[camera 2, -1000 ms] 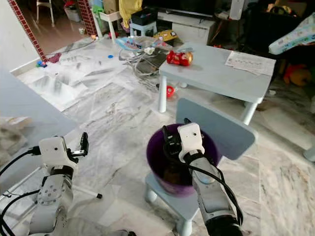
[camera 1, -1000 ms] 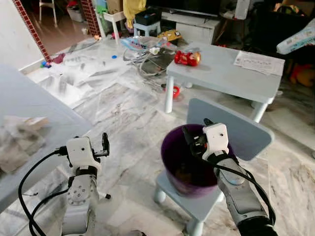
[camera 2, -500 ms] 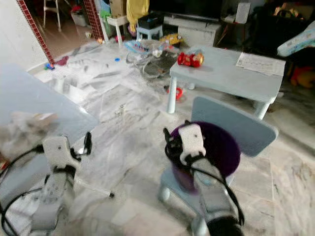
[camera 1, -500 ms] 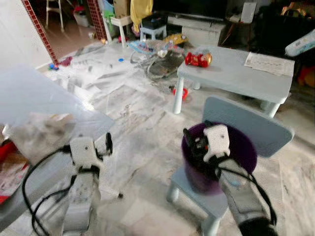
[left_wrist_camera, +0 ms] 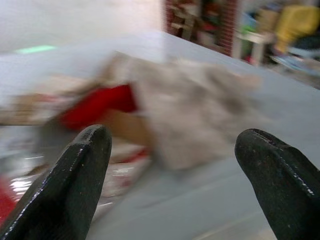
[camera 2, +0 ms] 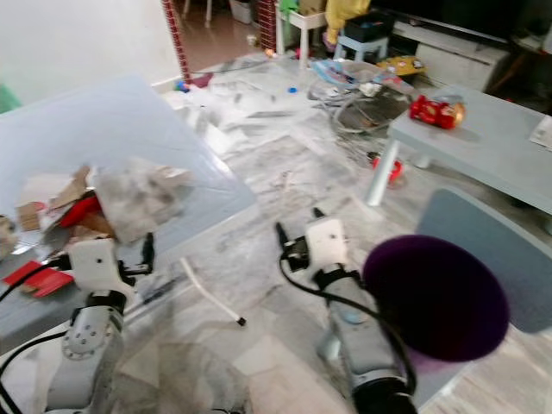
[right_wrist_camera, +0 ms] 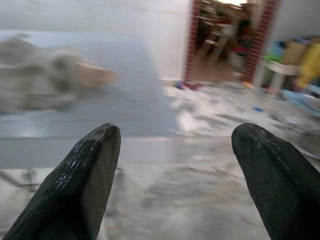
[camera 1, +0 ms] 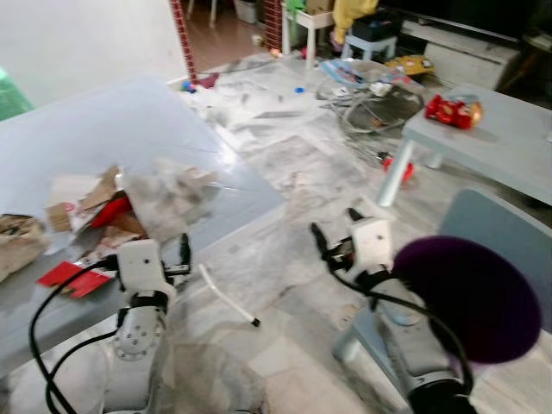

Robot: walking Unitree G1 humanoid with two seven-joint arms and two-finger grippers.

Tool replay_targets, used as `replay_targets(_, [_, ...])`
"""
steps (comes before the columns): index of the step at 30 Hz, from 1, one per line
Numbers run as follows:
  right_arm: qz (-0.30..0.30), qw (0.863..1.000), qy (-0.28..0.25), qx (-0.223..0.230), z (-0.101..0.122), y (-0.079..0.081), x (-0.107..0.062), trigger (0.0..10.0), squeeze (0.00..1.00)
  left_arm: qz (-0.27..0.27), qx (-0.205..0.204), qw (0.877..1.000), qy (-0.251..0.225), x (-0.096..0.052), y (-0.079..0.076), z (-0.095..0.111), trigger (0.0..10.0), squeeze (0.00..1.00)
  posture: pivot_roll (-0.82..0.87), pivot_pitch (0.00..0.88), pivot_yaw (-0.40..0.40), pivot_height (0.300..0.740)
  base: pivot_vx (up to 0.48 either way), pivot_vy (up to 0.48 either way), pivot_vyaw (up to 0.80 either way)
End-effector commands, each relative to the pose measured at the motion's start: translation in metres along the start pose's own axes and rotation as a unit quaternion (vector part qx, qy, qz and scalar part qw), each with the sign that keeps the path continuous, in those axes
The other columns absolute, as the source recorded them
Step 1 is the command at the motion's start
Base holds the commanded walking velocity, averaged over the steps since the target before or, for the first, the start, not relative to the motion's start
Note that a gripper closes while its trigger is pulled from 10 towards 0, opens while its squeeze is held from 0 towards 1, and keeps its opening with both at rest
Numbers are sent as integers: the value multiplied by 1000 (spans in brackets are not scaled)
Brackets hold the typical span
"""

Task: Picking trash to rubbish bin

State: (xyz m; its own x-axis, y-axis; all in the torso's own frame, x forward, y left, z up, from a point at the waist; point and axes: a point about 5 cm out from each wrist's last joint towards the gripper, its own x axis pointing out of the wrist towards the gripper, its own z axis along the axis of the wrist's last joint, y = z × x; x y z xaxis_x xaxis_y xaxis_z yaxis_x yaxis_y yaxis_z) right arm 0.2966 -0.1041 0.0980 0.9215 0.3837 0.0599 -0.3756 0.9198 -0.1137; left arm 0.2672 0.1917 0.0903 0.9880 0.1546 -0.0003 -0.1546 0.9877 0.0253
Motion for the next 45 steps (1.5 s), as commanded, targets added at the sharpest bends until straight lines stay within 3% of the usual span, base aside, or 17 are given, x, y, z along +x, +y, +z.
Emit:
replay_targets(1, [-5, 1000, -1, 0, 0, -5, -2, 10000, 0, -3, 1, 1000, 1, -2, -3, -1, 10000, 0, 1, 49, 47, 740, 0, 0, 788])
replay_targets(19, [12, 1000, -17, -8, 7, 0, -2, 10000, 0, 8, 19, 1000, -13, -3, -1, 0, 10000, 0, -3, 54, 35, 740, 0, 0, 788])
replay_targets(28, [-3, 998, -58, -31, 24, 0, -5, 10000, 0, 12, 39, 999, -31, -6, 3, 3, 10000, 0, -6, 55, 33, 740, 0, 0, 775])
replay_targets(36, [3, 998, -60, -21, 23, 4, -6, 10000, 0, 11, 31, 999, -28, -6, 3, 2, 10000, 0, -5, 52, 32, 740, 0, 0, 0])
replay_targets(45, [6, 998, -61, -25, 26, 3, -5, 10000, 0, 11, 23, 1000, -19, -5, 3, -1, 10000, 0, -8, 53, 26, 740, 0, 431, 0])
